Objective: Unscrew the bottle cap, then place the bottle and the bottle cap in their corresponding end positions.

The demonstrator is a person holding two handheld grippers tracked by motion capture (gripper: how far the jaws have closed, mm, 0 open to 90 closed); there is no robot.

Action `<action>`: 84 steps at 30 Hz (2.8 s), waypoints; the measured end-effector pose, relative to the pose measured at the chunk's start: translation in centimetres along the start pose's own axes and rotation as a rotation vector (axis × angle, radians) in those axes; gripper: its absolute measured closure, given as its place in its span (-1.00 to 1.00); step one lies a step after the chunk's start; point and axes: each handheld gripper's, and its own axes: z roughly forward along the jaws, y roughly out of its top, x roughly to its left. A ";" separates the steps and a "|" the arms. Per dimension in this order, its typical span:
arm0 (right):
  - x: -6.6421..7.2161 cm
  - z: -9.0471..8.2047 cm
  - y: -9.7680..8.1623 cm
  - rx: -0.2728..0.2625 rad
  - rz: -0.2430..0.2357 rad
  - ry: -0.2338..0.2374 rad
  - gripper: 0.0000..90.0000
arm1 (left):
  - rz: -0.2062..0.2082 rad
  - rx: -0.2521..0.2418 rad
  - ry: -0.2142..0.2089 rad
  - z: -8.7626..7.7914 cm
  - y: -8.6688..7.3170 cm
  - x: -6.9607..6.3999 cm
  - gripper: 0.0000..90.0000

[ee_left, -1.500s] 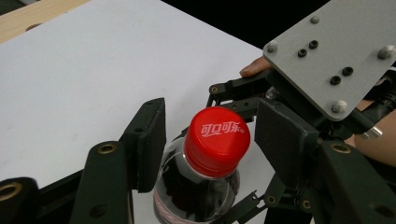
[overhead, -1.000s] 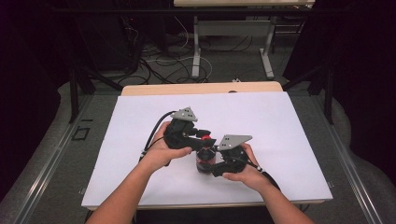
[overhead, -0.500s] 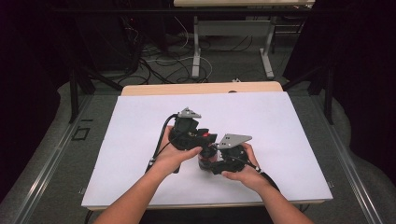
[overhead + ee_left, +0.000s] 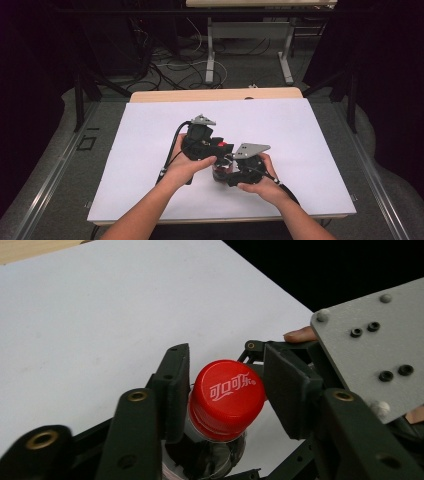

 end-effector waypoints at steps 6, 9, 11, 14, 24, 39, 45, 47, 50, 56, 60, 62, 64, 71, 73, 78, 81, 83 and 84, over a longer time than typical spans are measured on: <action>-0.2 -0.1 0.0 0.008 0.005 0.009 -0.34 | 0.016 -0.023 -0.035 -0.4 0.0 0.5 0.01; -0.1 -0.1 0.0 0.008 0.004 0.011 -0.34 | 0.035 -0.024 -0.046 -0.7 0.0 0.7 -0.07; -0.1 -0.1 0.0 0.009 0.002 0.014 -0.34 | 0.045 -0.026 -0.058 -1.0 0.0 0.9 -0.11; -0.1 -0.1 0.0 0.014 -0.001 0.013 -0.34 | 0.067 -0.037 -0.084 -1.4 0.0 1.2 -0.14; 0.0 0.0 0.0 0.004 -0.010 0.037 -0.34 | 0.168 -0.016 -0.116 -1.9 -0.2 1.9 -0.22; 0.2 0.0 0.1 -0.004 -0.044 0.061 -0.34 | 0.213 -0.001 -0.205 -0.6 -0.5 2.2 0.19; 0.2 0.1 0.1 -0.010 -0.037 0.053 -0.34 | 0.208 -0.015 -0.178 -0.5 -0.6 2.0 0.35; 0.2 0.1 0.1 -0.005 -0.035 0.043 -0.34 | 0.187 -0.026 -0.147 -0.5 -0.7 1.7 0.35; 0.2 0.1 0.1 0.000 -0.026 0.032 -0.34 | 0.150 -0.037 -0.108 -0.4 -0.8 1.3 0.36; 0.2 0.2 0.0 0.010 0.003 -0.002 -0.34 | 0.032 -0.035 -0.016 -0.1 -0.6 0.5 0.36; 0.0 0.2 0.0 0.015 0.004 -0.013 -0.34 | -0.040 -0.027 0.036 0.1 -0.3 0.1 0.36; 0.0 0.2 0.0 0.016 0.005 -0.014 -0.34 | -0.047 -0.025 0.042 0.1 -0.2 0.0 0.36; 0.0 0.2 0.0 0.012 0.006 -0.011 -0.34 | -0.042 -0.024 0.048 0.1 -0.2 0.0 0.36; 0.0 0.3 0.0 0.017 0.004 -0.006 -0.34 | -0.036 -0.027 0.027 -0.4 0.0 0.2 0.36; 0.0 0.3 0.0 0.018 0.003 -0.005 -0.34 | -0.051 -0.038 0.023 -0.5 0.1 0.3 0.36; -0.1 0.3 -0.1 0.014 0.008 -0.017 -0.34 | -0.062 -0.044 0.038 -1.0 0.3 1.0 0.36; -0.3 0.2 -0.1 0.009 0.012 -0.022 -0.34 | -0.082 -0.049 0.050 -1.4 0.3 1.4 0.36; -0.4 0.2 -0.1 0.007 0.011 -0.024 -0.34 | -0.087 -0.053 0.056 -1.6 0.3 1.9 0.36; -0.4 0.2 -0.1 0.006 0.008 -0.028 -0.34 | -0.090 -0.057 0.064 -1.6 0.2 2.2 0.36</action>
